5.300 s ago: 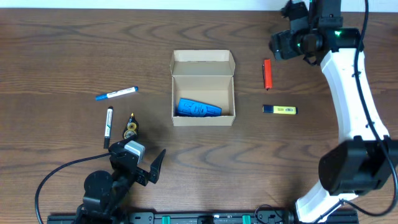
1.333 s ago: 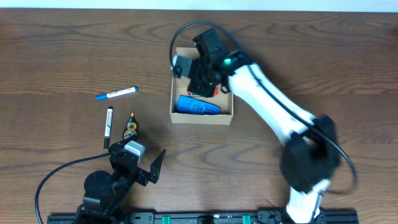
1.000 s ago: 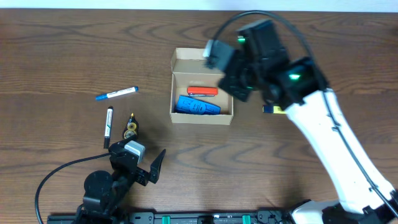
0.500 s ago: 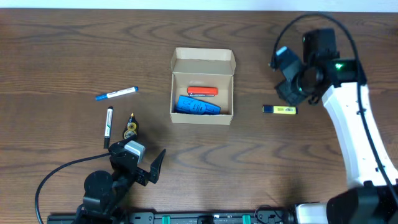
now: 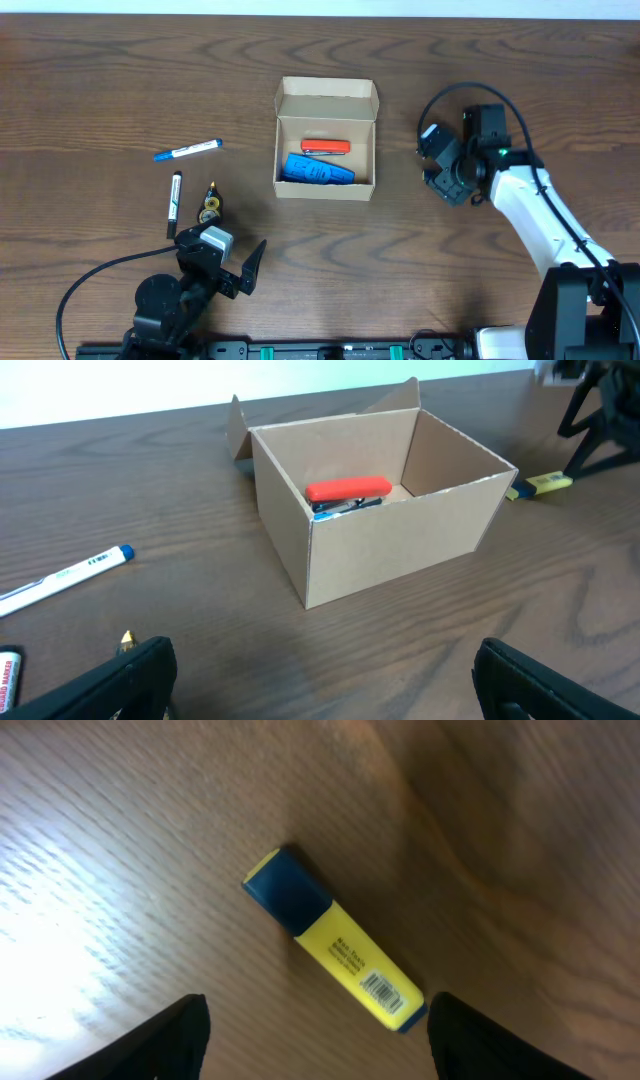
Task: Pack container
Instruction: 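Lower right gripper onto the yellow highlighter and grasp it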
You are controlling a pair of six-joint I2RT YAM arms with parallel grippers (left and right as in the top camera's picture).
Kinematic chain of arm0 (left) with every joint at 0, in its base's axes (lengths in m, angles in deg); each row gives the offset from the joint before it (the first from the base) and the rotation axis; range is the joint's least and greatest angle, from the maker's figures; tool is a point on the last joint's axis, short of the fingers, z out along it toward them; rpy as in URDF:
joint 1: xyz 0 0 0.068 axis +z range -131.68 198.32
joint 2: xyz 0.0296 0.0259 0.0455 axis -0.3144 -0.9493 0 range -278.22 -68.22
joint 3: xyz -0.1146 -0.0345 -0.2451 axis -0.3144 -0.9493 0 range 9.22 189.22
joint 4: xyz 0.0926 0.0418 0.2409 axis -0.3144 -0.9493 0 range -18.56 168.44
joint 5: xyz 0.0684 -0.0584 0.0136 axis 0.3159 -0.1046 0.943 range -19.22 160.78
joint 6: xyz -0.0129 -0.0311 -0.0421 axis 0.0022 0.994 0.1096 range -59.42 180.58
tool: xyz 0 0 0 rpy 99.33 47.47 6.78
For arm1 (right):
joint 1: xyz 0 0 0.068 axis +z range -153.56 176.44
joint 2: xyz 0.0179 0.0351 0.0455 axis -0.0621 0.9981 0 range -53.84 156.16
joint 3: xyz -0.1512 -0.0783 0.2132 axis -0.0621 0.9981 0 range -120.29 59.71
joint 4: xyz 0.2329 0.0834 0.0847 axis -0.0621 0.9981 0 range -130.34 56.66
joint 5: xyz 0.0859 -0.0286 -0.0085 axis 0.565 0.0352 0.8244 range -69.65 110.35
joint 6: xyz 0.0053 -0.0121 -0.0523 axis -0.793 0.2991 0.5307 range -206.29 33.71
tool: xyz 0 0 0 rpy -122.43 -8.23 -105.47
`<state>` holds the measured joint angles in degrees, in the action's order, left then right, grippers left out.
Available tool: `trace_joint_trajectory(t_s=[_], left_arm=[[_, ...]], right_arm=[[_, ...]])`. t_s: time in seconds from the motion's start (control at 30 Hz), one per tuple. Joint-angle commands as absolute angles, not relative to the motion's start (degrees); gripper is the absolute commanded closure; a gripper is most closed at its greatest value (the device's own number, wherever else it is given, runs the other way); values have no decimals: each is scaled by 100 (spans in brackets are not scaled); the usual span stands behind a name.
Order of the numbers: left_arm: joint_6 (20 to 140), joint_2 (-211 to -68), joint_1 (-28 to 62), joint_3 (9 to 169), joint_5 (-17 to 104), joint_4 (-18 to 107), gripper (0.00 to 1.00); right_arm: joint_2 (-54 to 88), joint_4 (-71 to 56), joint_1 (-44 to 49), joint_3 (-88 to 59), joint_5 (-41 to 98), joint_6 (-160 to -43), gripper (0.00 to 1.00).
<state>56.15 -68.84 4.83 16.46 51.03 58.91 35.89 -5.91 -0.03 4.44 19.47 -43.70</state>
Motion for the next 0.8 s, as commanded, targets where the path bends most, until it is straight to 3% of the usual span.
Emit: trace_joint_trajectory(t_s=[0.0, 0.77], left_arm=[[5674, -6851, 522, 1526, 5038, 5858, 5], [5674, -6849, 522, 1526, 5040, 5860, 5]], right_arm=[[3635, -997, -104, 820, 1859, -4075, 27], [4378, -1939, -480, 971, 2687, -4034, 15]])
